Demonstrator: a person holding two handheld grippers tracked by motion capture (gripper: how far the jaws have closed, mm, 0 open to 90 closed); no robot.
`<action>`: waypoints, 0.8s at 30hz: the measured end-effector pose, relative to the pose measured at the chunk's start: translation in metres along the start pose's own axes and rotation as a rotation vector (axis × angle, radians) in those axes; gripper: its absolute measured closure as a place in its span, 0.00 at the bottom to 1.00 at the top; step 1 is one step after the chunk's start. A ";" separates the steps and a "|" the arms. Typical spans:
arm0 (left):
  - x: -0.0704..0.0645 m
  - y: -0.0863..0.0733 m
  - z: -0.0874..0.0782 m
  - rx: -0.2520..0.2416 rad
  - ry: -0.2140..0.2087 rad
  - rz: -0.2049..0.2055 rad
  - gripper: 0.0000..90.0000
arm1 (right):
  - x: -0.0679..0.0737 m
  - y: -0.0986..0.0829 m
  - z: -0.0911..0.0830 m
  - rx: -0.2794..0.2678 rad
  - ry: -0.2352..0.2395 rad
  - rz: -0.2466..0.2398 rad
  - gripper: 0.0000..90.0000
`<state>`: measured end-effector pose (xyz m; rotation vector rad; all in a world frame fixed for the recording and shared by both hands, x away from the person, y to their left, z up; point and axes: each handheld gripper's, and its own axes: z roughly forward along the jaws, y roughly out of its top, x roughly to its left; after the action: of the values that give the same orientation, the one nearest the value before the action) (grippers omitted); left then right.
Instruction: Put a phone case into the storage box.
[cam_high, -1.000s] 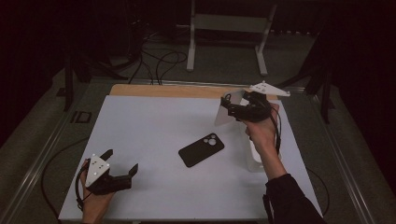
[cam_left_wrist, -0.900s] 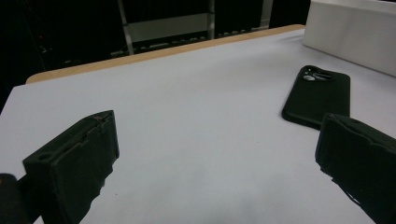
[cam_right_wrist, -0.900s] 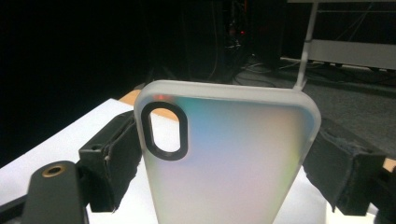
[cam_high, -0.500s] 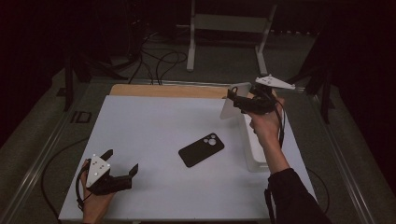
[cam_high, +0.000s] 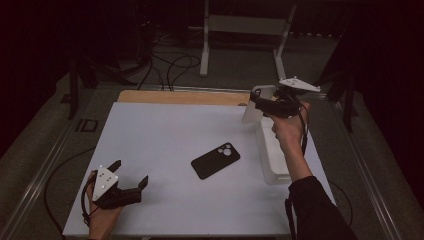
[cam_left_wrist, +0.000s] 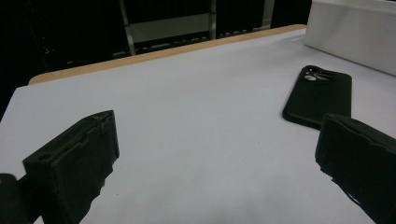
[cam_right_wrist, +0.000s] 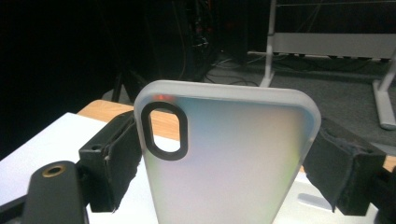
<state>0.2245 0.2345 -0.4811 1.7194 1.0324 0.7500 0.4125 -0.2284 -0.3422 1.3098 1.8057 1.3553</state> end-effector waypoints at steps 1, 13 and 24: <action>0.000 0.000 0.000 -0.001 0.000 -0.001 0.00 | -0.002 0.000 0.001 0.000 -0.005 -0.005 0.19; 0.000 0.000 -0.001 -0.001 0.000 -0.002 0.00 | -0.015 0.009 0.004 0.006 -0.069 -0.003 0.19; 0.001 0.000 -0.001 -0.001 0.002 -0.004 0.00 | -0.033 0.006 0.008 0.014 -0.114 0.031 0.19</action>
<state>0.2239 0.2358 -0.4806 1.7153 1.0369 0.7499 0.4345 -0.2546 -0.3442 1.3984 1.7276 1.2597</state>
